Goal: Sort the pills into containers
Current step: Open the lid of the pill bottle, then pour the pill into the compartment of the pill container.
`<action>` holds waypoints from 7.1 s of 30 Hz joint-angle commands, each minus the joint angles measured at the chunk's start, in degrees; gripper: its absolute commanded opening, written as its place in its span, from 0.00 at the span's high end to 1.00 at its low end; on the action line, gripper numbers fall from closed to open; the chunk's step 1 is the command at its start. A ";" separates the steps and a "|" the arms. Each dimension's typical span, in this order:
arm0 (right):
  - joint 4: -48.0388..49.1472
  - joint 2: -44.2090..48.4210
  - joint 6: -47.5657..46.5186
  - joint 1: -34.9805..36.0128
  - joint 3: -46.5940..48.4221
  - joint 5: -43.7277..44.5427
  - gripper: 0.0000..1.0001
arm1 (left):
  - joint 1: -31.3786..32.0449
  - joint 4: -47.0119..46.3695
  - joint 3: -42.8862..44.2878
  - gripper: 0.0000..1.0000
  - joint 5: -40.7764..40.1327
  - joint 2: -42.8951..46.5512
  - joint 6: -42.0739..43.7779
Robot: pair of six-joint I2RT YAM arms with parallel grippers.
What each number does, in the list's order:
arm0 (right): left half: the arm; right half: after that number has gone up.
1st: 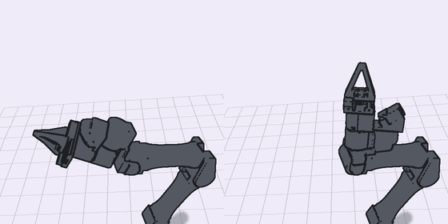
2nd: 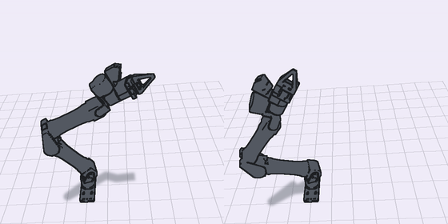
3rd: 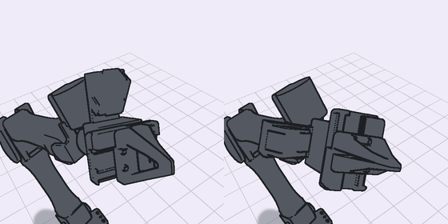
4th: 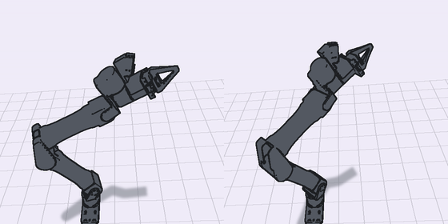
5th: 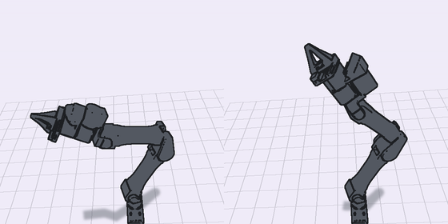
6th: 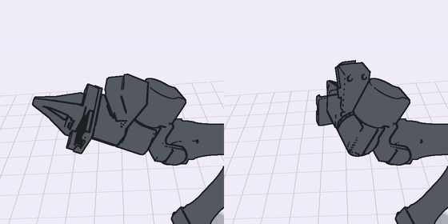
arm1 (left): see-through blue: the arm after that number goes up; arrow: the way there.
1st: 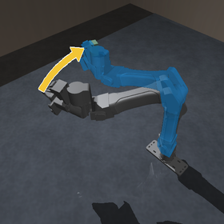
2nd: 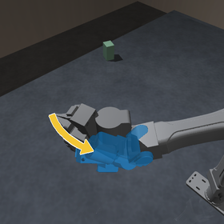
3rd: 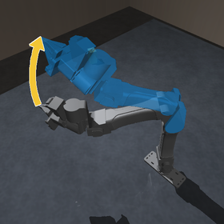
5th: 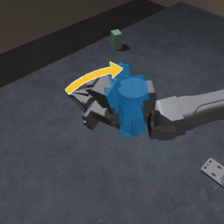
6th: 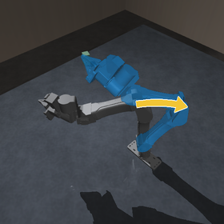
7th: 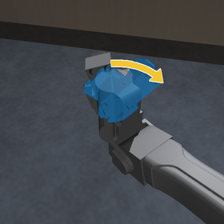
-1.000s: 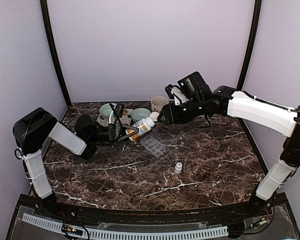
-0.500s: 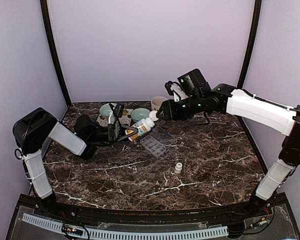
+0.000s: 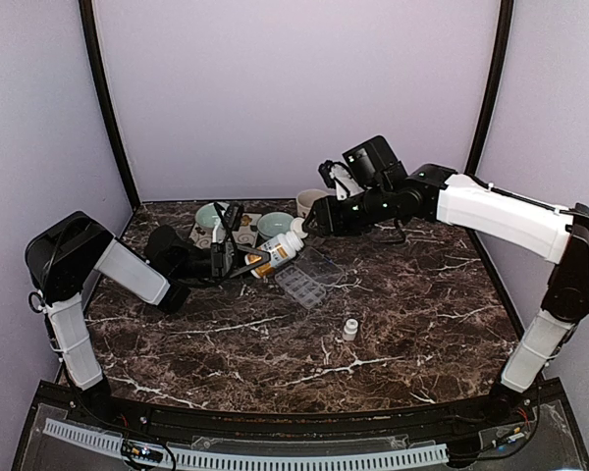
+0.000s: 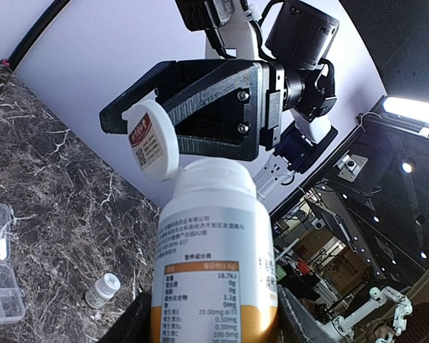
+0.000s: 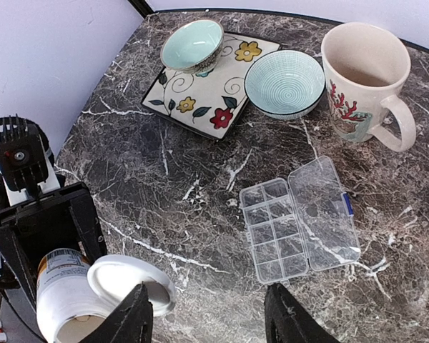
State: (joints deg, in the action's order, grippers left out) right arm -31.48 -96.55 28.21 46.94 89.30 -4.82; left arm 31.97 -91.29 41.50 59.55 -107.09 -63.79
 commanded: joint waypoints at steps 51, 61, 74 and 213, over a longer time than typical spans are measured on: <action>2.56 -6.64 -2.57 -0.45 3.79 -1.54 0.47 | -2.32 5.78 -5.12 0.92 -7.68 -0.06 17.37; 3.14 -9.77 -3.72 -1.56 5.32 -1.86 0.47 | -3.49 9.22 -4.68 0.93 -8.02 -2.28 21.16; 1.93 -16.78 -5.05 -3.29 11.59 -2.25 0.48 | -4.21 20.33 -2.24 0.97 -10.05 -3.39 30.77; -4.48 -32.83 -10.22 -3.85 19.30 2.20 0.51 | -4.90 42.00 5.44 1.00 -18.67 -5.06 50.76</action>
State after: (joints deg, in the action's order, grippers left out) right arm -35.73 -127.66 18.63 43.68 106.45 -3.70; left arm 27.22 -49.74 45.93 40.84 -113.78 -15.00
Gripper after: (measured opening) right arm 0.489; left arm 0.513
